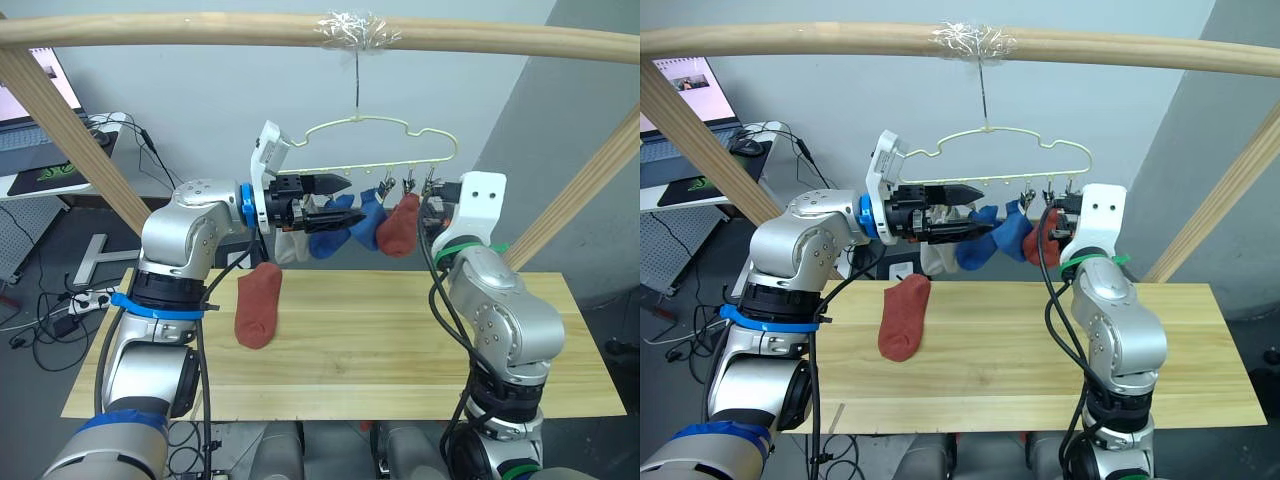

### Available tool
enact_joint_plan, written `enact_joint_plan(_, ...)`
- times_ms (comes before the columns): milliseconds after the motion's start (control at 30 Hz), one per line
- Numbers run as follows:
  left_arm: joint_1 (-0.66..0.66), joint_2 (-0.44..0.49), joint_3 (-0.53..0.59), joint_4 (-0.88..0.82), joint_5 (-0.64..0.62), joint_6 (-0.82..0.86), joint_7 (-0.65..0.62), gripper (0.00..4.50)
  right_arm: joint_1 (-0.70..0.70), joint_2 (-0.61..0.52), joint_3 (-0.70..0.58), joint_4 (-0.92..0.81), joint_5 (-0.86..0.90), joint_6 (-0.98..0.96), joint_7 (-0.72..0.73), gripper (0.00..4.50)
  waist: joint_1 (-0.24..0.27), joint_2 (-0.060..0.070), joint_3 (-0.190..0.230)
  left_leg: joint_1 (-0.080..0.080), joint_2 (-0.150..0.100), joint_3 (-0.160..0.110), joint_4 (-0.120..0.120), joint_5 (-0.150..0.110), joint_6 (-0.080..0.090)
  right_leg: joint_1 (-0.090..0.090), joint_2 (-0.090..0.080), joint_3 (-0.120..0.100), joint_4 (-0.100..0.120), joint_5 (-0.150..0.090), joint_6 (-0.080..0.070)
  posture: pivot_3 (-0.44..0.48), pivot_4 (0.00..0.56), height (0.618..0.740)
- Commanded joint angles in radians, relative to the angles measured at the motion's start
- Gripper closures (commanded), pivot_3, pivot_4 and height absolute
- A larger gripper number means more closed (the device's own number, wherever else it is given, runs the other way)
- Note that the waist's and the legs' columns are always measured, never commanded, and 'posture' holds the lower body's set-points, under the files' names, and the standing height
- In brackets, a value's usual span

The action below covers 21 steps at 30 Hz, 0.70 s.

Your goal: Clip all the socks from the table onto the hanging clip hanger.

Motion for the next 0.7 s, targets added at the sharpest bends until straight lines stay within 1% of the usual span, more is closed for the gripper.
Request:
enact_joint_plan(33, -0.005, 0.010, 0.015, -0.052, -0.018, -0.009, 0.011, 0.36, -0.033, 0.000, -0.021, 0.014, 0.013, -0.042, 0.018, 2.70, 0.001, 0.000, 0.000, 0.000, 0.000, 0.000, 0.000, 0.000, 0.000, 0.000, 0.000, 0.000, 0.000, 0.000, 0.000, 0.054, 0.130, 0.740)
enact_joint_plan(133, -0.002, 0.013, 0.017, -0.061, -0.019, -0.005, 0.019, 0.36, -0.046, 0.003, -0.042, 0.042, 0.023, -0.050, 0.033, 2.70, 0.002, 0.000, 0.000, 0.000, 0.000, 0.000, 0.000, 0.000, 0.000, 0.000, 0.000, 0.000, 0.000, 0.000, 0.000, 0.061, 0.132, 0.740)
enact_joint_plan(167, 0.001, 0.014, 0.018, -0.066, -0.020, -0.003, 0.022, 0.36, -0.051, 0.005, -0.049, 0.051, 0.026, -0.051, 0.036, 2.54, 0.002, 0.000, 0.000, 0.000, 0.000, 0.000, 0.000, 0.000, 0.000, 0.000, 0.000, 0.000, 0.000, 0.000, 0.000, 0.065, 0.133, 0.740)
enact_joint_plan(233, 0.005, 0.017, 0.018, -0.073, -0.020, 0.000, 0.028, 0.36, -0.065, 0.001, -0.055, 0.075, 0.022, -0.060, 0.038, 2.12, 0.002, 0.000, 0.000, 0.000, 0.000, 0.000, 0.000, 0.000, 0.000, 0.000, 0.000, 0.000, 0.000, 0.000, 0.000, 0.071, 0.133, 0.740)
enact_joint_plan(333, 0.010, 0.017, 0.018, -0.081, -0.021, 0.000, 0.041, 0.36, -0.089, -0.011, -0.062, 0.122, 0.016, -0.079, 0.042, 1.13, 0.003, 0.000, 0.000, 0.000, 0.000, 0.000, 0.000, 0.000, 0.000, 0.000, 0.000, 0.000, 0.000, 0.000, 0.000, 0.077, 0.135, 0.740)
enact_joint_plan(700, 0.024, 0.022, 0.020, -0.097, -0.020, -0.002, 0.077, 0.36, -0.163, -0.075, -0.081, 0.280, 0.014, -0.160, 0.066, 1.13, 0.006, 0.000, 0.000, 0.000, 0.000, 0.000, 0.000, 0.000, 0.000, 0.000, 0.000, 0.000, 0.000, 0.000, 0.000, 0.101, 0.141, 0.740)
